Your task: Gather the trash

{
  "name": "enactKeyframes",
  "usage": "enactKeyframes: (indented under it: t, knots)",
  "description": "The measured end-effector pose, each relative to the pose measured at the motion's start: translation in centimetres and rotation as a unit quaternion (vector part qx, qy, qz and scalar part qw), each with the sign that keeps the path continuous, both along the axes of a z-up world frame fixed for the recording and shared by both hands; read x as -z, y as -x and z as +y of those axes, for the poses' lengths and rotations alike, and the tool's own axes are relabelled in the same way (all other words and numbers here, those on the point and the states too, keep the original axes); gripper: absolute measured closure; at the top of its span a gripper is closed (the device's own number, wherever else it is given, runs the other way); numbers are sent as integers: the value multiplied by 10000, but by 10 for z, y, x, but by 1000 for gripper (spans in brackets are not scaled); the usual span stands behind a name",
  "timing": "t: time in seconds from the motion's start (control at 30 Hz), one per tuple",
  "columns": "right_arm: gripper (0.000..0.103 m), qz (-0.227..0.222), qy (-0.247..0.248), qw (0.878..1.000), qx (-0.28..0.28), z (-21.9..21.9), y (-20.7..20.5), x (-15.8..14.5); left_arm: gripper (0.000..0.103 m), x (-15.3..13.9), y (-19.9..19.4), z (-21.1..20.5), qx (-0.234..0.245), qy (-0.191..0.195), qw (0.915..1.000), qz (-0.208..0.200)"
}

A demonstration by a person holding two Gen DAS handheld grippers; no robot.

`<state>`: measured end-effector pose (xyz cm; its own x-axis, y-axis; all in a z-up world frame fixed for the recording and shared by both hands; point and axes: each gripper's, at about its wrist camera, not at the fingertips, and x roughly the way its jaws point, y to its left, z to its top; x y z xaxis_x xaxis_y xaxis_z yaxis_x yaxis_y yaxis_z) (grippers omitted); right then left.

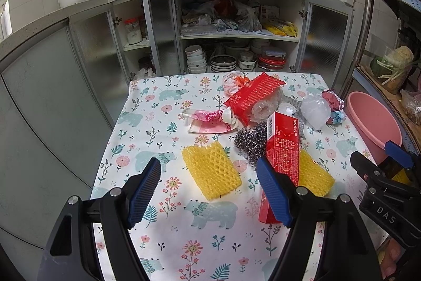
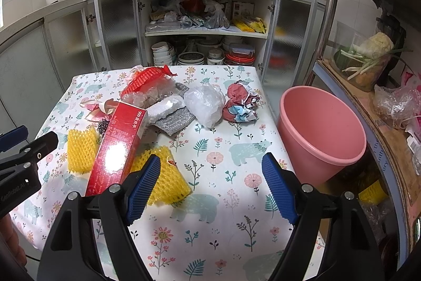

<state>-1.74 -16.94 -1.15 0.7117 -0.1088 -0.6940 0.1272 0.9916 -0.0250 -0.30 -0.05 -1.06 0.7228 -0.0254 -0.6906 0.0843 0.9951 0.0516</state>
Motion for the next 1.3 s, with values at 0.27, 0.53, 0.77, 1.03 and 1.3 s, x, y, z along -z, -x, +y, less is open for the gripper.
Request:
enactKeyframes:
  t: [0.27, 0.53, 0.77, 1.03, 1.3]
  knots:
    - [23, -15, 21, 10000, -7, 1, 2, -2, 29, 0, 0, 0, 3, 1, 10000, 3]
    - [23, -20, 25, 10000, -14, 1, 2, -4, 29, 0, 1, 4, -3, 0, 10000, -6]
    - [23, -30, 50, 10000, -24, 2, 3, -2, 29, 2, -1, 10, 4, 48, 9999, 88]
    - [23, -19, 52, 9999, -138, 0, 1, -2, 29, 6, -5, 14, 72, 77, 9998, 180]
    - [23, 67, 27, 9991, -408, -8, 7, 7, 29, 10, -1, 27, 326, 240, 9988, 288]
